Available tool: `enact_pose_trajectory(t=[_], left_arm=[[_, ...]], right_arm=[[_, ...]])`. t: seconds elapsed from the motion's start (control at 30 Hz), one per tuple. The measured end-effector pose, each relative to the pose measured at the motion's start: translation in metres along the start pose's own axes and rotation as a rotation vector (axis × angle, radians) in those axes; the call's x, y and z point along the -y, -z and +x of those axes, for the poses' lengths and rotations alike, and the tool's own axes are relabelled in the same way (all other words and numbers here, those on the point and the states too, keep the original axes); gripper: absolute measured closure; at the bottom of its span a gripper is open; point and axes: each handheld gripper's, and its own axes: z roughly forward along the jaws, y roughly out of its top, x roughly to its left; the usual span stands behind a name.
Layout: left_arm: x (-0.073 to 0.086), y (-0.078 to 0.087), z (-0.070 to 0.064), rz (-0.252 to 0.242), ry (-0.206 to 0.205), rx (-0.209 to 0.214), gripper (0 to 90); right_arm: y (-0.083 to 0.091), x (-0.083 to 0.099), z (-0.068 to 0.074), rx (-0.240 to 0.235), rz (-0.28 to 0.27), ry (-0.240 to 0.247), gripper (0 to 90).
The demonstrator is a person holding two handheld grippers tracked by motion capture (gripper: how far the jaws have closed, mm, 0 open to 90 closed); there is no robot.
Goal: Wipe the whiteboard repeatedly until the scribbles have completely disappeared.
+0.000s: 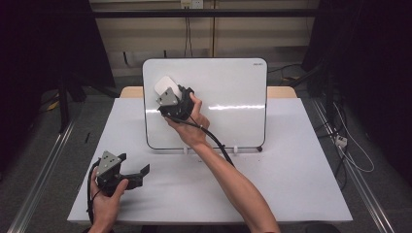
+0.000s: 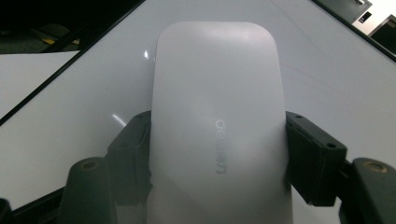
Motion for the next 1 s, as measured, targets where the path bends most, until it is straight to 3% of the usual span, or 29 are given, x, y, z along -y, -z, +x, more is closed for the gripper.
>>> enact_pose_trajectory(t=[0.23, 0.4, 0.53, 0.7, 0.87, 1.0], left_arm=[[0.001, 0.002, 0.002, -0.003, 0.003, -0.003, 4.5], [0.001, 0.005, 0.002, -0.003, 0.000, -0.001, 4.5], [0.001, 0.005, 0.003, -0.002, 0.006, -0.004, 4.5], [0.002, 0.005, 0.002, -0.009, 0.008, -0.009, 4.5], [0.002, 0.004, 0.002, -0.002, 0.004, -0.007, 4.5], [0.002, 0.004, 0.003, 0.005, -0.004, -0.013, 4.5]], right_arm=[[-0.003, -0.006, -0.008, 0.005, -0.003, -0.013, 31.6], [-0.008, -0.012, -0.027, 0.025, 0.007, -0.064, 31.5], [-0.006, -0.010, -0.039, 0.048, 0.017, -0.073, 31.6], [0.002, 0.005, -0.065, 0.079, 0.035, -0.122, 31.6], [0.015, 0.026, -0.099, 0.126, 0.061, -0.188, 31.6], [0.026, 0.045, -0.122, 0.163, 0.080, -0.207, 31.6]])
